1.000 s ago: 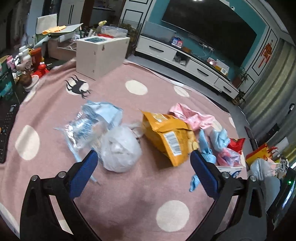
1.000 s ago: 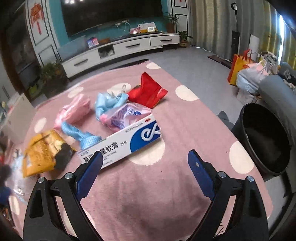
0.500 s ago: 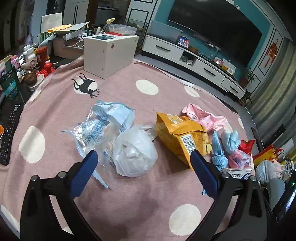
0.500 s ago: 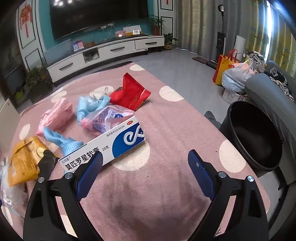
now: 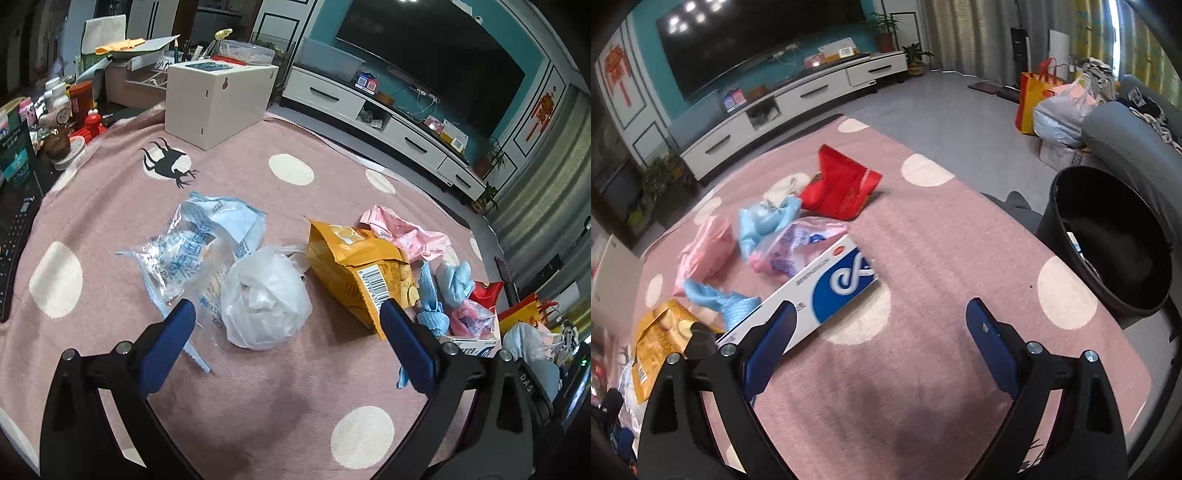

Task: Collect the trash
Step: 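Grasp the white ointment box with the right tool while the left grasps the clear plastic bag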

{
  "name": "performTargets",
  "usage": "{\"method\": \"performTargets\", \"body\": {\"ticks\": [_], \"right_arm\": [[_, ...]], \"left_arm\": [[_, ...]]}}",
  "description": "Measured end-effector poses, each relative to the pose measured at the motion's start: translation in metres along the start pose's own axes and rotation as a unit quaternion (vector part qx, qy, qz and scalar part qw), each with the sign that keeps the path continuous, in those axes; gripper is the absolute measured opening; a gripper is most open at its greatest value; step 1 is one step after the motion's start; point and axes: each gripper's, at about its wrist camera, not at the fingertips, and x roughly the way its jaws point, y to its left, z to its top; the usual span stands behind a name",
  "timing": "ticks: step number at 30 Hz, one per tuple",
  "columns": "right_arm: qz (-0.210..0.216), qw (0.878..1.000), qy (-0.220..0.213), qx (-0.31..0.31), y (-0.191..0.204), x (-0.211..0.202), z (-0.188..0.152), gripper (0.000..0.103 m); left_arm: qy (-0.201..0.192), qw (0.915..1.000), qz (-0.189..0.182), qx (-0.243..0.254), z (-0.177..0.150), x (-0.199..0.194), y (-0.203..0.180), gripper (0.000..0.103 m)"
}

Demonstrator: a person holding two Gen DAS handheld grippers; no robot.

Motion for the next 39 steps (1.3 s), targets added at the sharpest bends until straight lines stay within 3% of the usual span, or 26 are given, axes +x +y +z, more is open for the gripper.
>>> {"method": "performTargets", "body": {"ticks": [8, 15, 23, 29, 31, 35, 39], "right_arm": [[0.016, 1.0, 0.014, 0.021, -0.005, 0.009, 0.001, 0.091], [0.052, 0.998, 0.035, -0.009, 0.021, 0.016, -0.001, 0.091], [0.065, 0.996, 0.063, -0.021, 0.047, 0.035, 0.0, 0.091], [0.057, 0.993, 0.095, -0.025, 0.051, 0.058, -0.002, 0.091], [0.047, 0.994, 0.091, -0.039, 0.052, 0.056, -0.003, 0.088], [0.026, 0.994, 0.078, -0.066, 0.05, 0.052, -0.007, 0.066], [0.024, 0.994, 0.074, -0.073, 0.041, 0.048, -0.01, 0.044]], "left_arm": [[-0.008, 0.9998, -0.003, -0.02, 0.004, -0.005, 0.013, 0.099], [-0.015, 0.9977, -0.003, -0.066, 0.008, -0.008, 0.036, 0.099], [0.001, 0.9965, 0.007, -0.083, 0.013, 0.016, 0.048, 0.099], [0.027, 0.9959, -0.01, -0.085, 0.013, 0.036, 0.045, 0.092], [0.04, 0.9959, -0.009, -0.081, 0.011, 0.044, 0.043, 0.088], [0.051, 0.9953, -0.012, -0.082, 0.007, 0.047, 0.041, 0.079], [0.065, 0.995, -0.012, -0.075, 0.002, 0.05, 0.036, 0.059]]}}
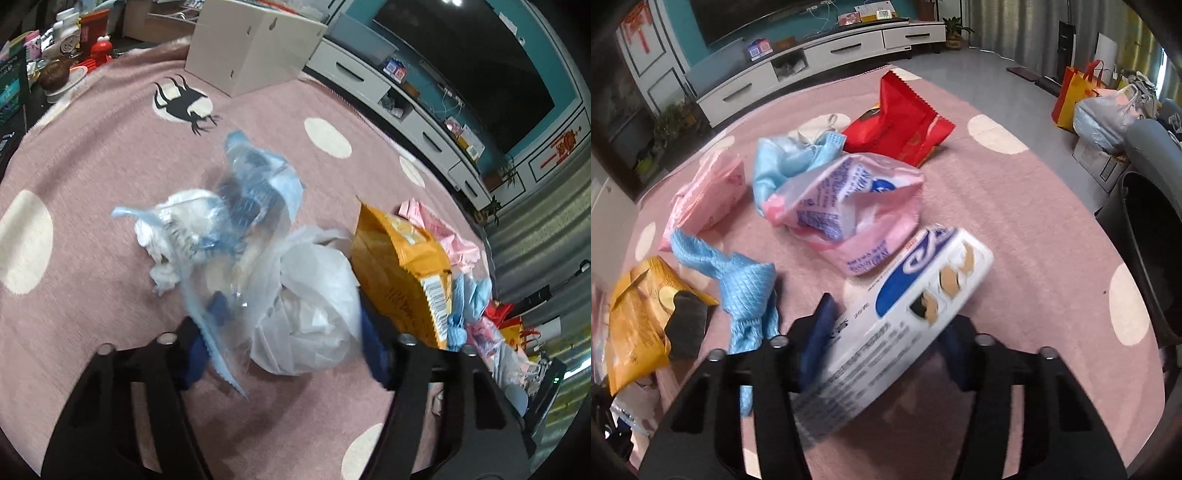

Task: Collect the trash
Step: 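Grasp the white ointment box with the right tool while the left grasps the clear plastic bag, then lift the clear plastic bag with the left tool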

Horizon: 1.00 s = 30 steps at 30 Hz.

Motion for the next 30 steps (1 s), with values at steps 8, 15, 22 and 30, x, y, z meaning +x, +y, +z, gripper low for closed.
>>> {"method": "performTargets", "body": {"ticks": [8, 15, 22, 30], "right_arm": [[0.052, 0.998, 0.024, 0.031, -0.026, -0.009, -0.002, 0.031], [0.056, 0.998, 0.004, 0.035, -0.033, -0.025, 0.0, 0.022], [0.064, 0.997, -0.018, 0.036, -0.041, -0.041, 0.002, 0.022], [0.074, 0.996, -0.035, 0.044, -0.05, -0.057, 0.005, 0.022]], "left_arm": [[-0.006, 0.9995, -0.01, 0.03, -0.01, -0.012, -0.017, 0.024], [-0.014, 0.9968, -0.065, 0.044, -0.019, -0.037, -0.037, 0.024], [-0.027, 0.9937, -0.086, 0.067, -0.027, -0.056, -0.054, 0.024], [-0.049, 0.9872, -0.121, 0.092, -0.037, -0.08, -0.075, 0.024]]}}
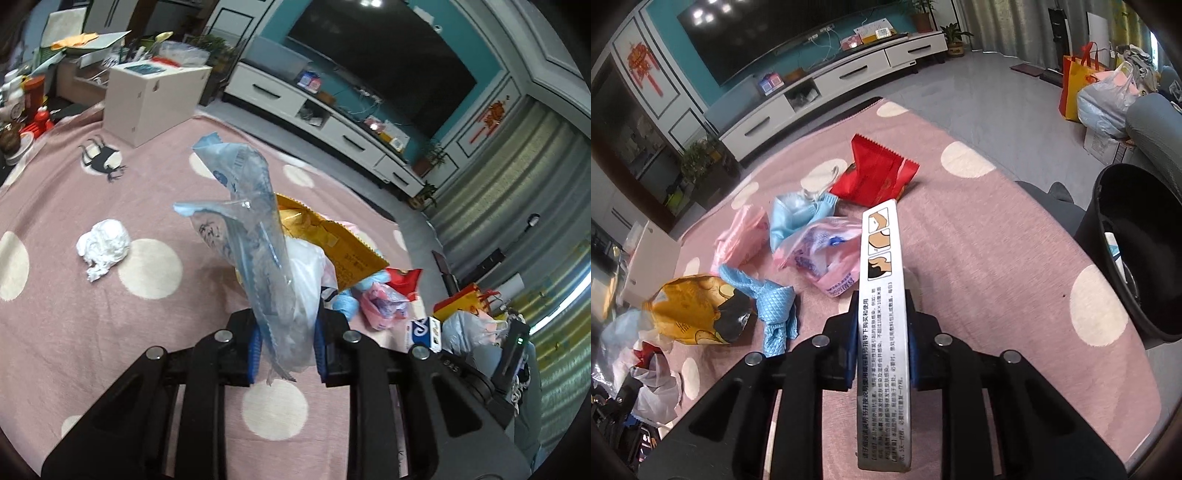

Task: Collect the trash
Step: 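Lift the clear plastic bag with the left tool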

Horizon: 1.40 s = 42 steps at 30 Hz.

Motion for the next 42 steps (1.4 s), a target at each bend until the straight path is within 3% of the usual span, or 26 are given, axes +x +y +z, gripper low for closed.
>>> {"method": "performTargets", "body": {"ticks": [7, 18, 42], "right_arm": [[0.005, 1.0, -0.007, 0.009, -0.003, -0.006, 0.004, 0.022], [0.009, 1.0, -0.006, 0.012, -0.007, -0.009, 0.003, 0.022], [0.008, 1.0, -0.008, 0.01, -0.005, -0.009, 0.004, 0.022]], "left_arm": [[-0.005, 0.9992, -0.034, 0.022, -0.004, -0.009, -0.02, 0.025], [-0.009, 0.9979, -0.053, 0.036, -0.005, -0.017, -0.031, 0.026], [-0.049, 0.9973, -0.055, 0.009, 0.005, -0.051, -0.011, 0.026]]}}
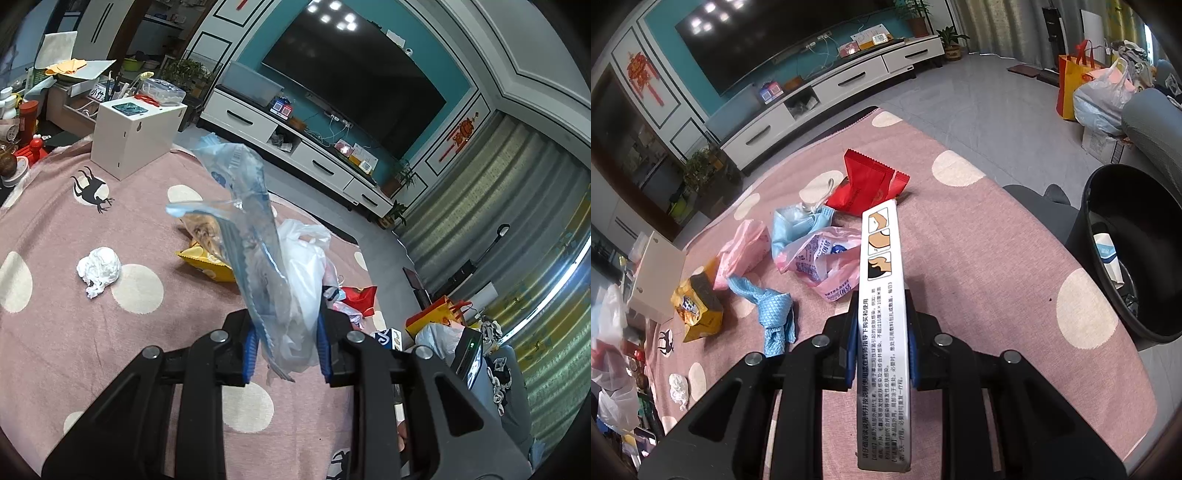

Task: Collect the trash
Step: 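Lift the clear plastic bag with the left tool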

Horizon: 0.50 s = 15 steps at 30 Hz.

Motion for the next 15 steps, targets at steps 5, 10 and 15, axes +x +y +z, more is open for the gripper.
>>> {"method": "performTargets", "body": {"ticks": [5, 10, 15], "right_arm": [[0.0, 1.0, -0.004, 0.0, 0.0, -0.002, 0.001, 0.022], [0.004, 1.0, -0.009, 0.0, -0.001, -0.006, 0.001, 0.022], [0.009, 1.0, -0.017, 0.002, -0.003, -0.012, 0.002, 0.022]], "left_arm": [[-0.002, 1.0, -0.005, 0.002, -0.001, -0.002, -0.003, 0.026], [0.0, 1.0, -0.006, 0.007, -0.002, 0.0, -0.006, 0.026], [0.004, 0.9999, -0.005, 0.014, -0.004, 0.004, -0.01, 0.026]]}}
